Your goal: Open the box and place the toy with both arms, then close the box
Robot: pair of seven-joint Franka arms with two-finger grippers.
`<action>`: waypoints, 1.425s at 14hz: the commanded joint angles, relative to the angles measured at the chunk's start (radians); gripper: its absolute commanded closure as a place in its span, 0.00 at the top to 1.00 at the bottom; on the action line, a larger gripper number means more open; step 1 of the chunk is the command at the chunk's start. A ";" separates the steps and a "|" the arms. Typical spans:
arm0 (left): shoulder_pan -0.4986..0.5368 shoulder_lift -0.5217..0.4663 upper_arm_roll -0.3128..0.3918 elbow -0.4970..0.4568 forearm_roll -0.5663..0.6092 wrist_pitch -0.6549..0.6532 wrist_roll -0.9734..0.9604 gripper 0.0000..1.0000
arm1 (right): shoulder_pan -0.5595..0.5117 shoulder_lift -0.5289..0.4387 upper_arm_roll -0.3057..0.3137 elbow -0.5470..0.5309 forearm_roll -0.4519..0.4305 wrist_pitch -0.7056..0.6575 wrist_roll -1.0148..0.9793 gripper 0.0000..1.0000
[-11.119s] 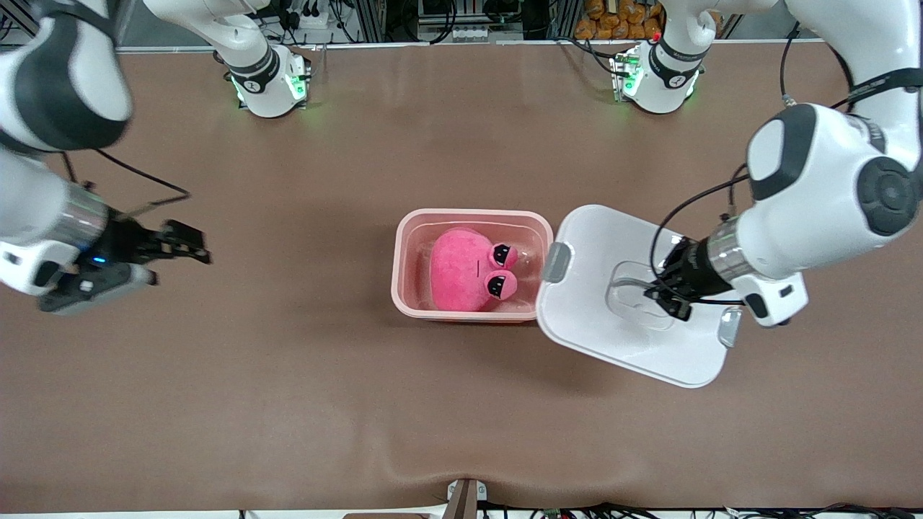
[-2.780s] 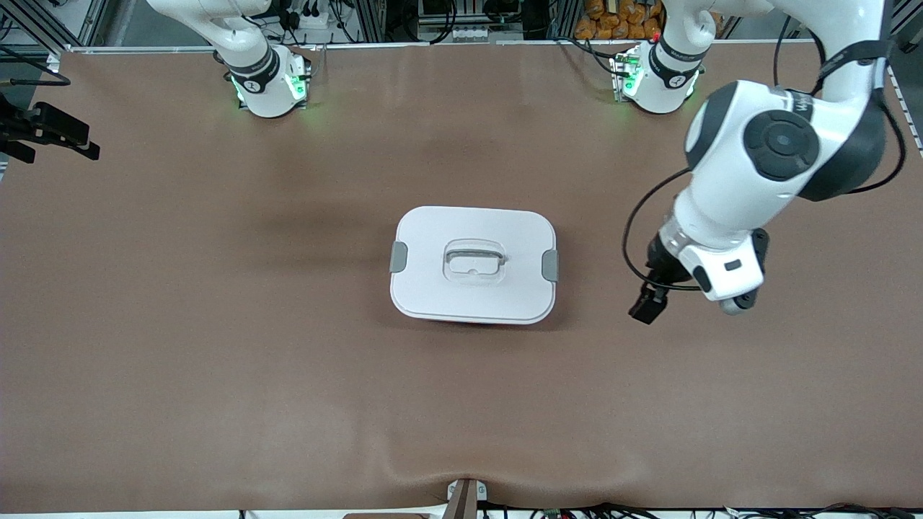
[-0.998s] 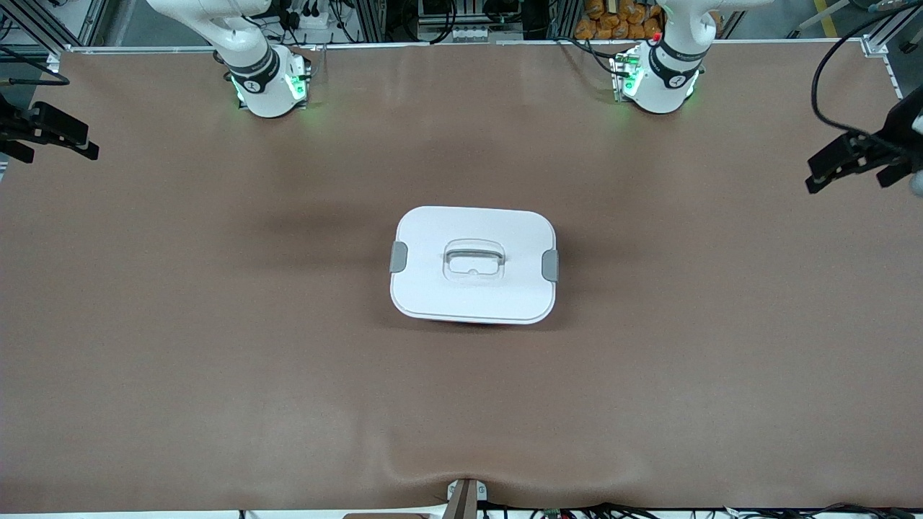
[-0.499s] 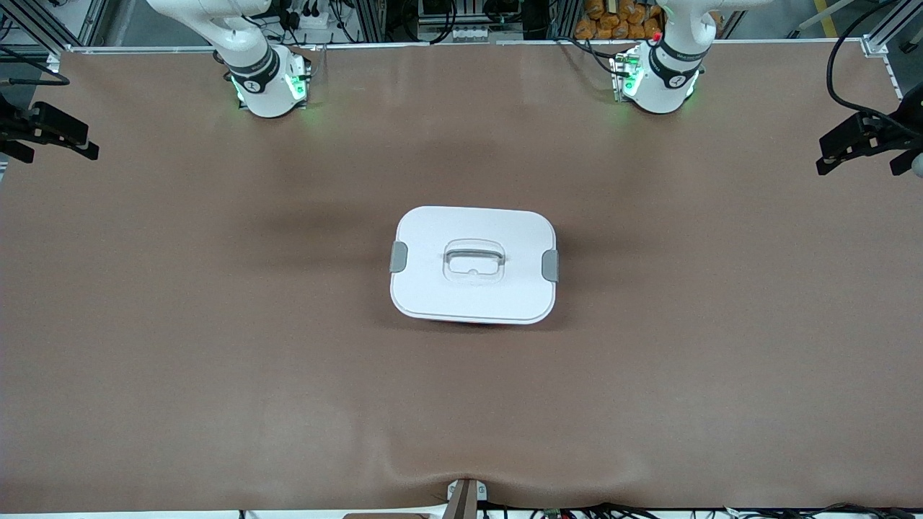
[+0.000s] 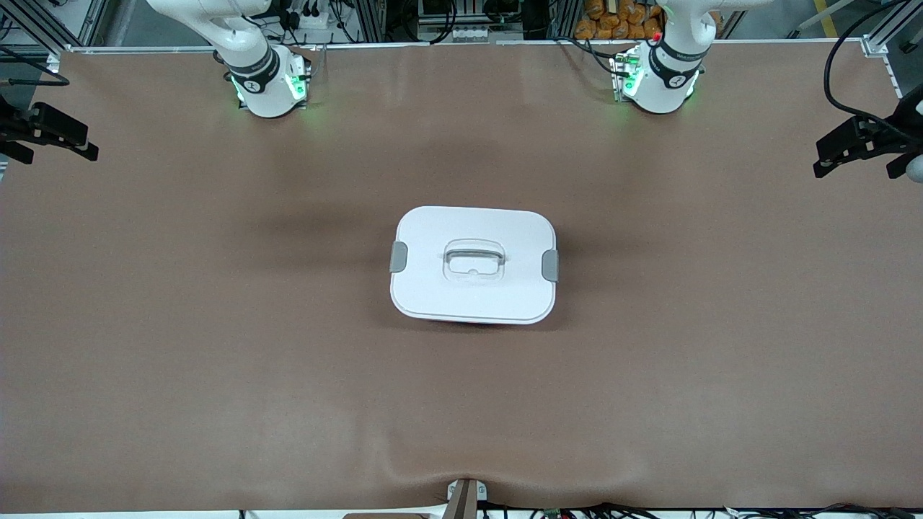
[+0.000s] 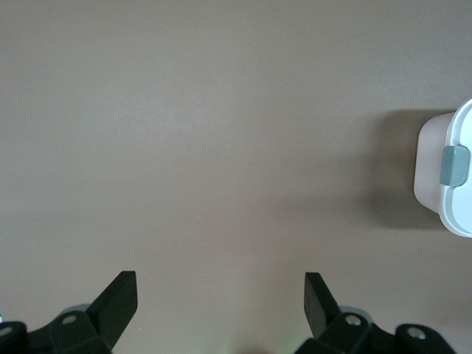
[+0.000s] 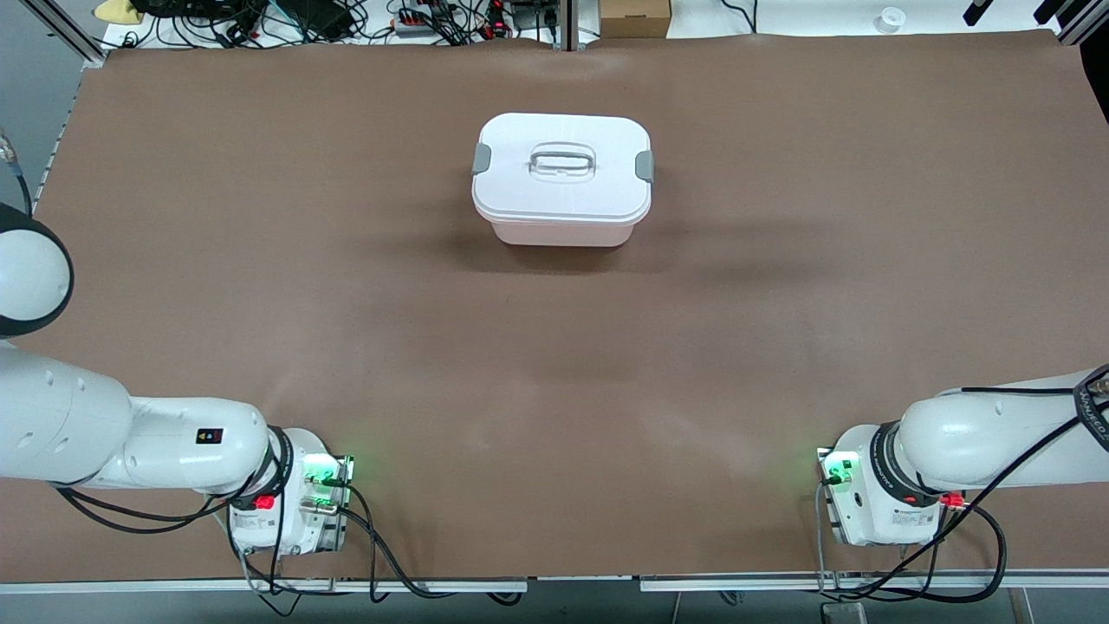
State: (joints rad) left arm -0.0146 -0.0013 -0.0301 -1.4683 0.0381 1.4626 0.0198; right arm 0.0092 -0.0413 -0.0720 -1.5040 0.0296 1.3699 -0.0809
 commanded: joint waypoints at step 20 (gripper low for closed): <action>0.030 0.011 -0.004 0.006 -0.064 0.009 -0.020 1.00 | -0.034 -0.014 0.006 -0.002 -0.007 0.012 0.021 1.00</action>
